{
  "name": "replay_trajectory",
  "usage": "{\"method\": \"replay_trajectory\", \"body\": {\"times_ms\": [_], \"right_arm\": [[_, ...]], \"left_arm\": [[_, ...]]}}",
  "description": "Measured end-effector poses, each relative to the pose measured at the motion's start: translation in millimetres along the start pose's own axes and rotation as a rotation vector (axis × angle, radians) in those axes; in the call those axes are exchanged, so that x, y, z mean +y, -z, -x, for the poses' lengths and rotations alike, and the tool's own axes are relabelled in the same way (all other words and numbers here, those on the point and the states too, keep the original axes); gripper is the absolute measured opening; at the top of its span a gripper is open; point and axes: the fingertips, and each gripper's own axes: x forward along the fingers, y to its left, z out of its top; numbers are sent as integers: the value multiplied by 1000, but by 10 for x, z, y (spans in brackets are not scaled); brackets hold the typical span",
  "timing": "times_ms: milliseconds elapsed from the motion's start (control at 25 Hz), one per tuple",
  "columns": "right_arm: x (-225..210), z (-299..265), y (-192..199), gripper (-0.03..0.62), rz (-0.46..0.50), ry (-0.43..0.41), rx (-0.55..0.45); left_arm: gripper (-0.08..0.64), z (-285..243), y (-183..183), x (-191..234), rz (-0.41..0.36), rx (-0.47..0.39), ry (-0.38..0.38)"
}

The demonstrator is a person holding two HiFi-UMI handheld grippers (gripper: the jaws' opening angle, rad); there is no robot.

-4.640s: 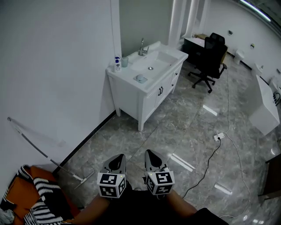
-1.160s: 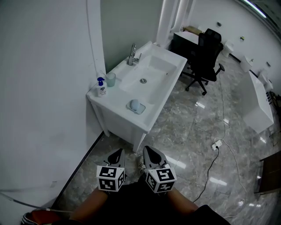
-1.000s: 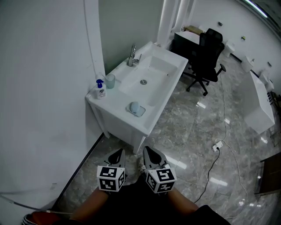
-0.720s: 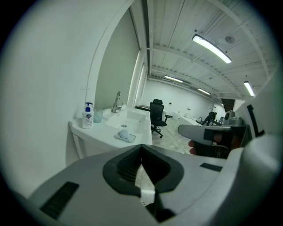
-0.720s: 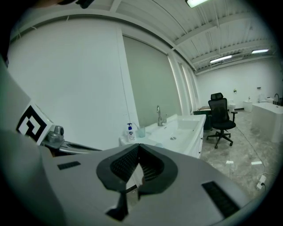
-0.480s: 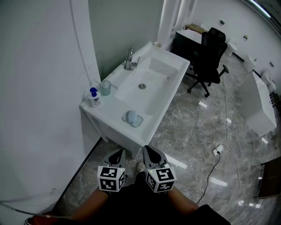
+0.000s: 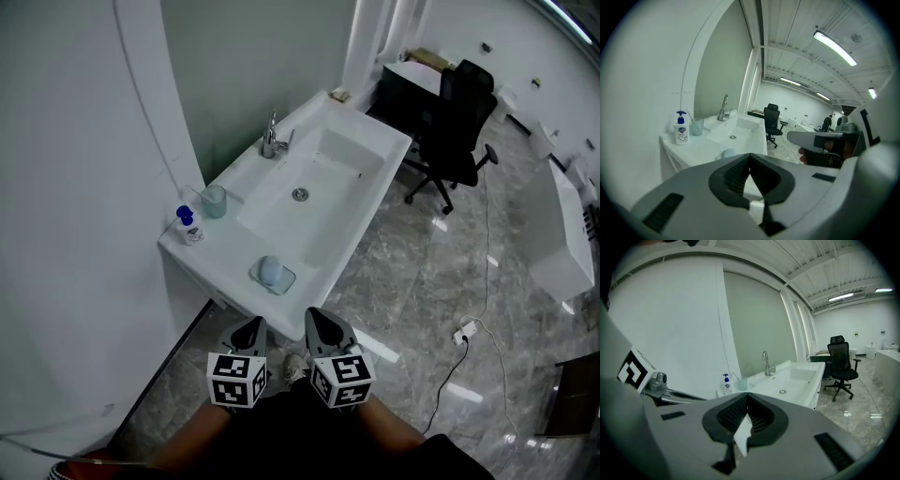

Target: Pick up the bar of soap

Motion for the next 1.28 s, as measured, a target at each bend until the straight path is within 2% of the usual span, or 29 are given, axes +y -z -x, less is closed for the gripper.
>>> {"method": "replay_trajectory", "body": {"times_ms": [280, 680, 920, 1080, 1280], "right_arm": [[-265, -329, -173, 6, 6, -62, 18], [-213, -744, -95, 6, -22, -112, 75], [-323, -1027, -124, 6, -87, -13, 80], [-347, -1172, -43, 6, -94, 53, 113], [-272, -1368, 51, 6, -97, 66, 146]], "left_arm": [[9, -331, -243, -26, 24, -4, -44], [9, -435, -209, 166, 47, 34, -81], [9, -449, -401, 427, -11, 15, -61], [9, -430, -427, 645, 2, 23, -53], [9, -409, -459, 830, 31, 24, -38]]}}
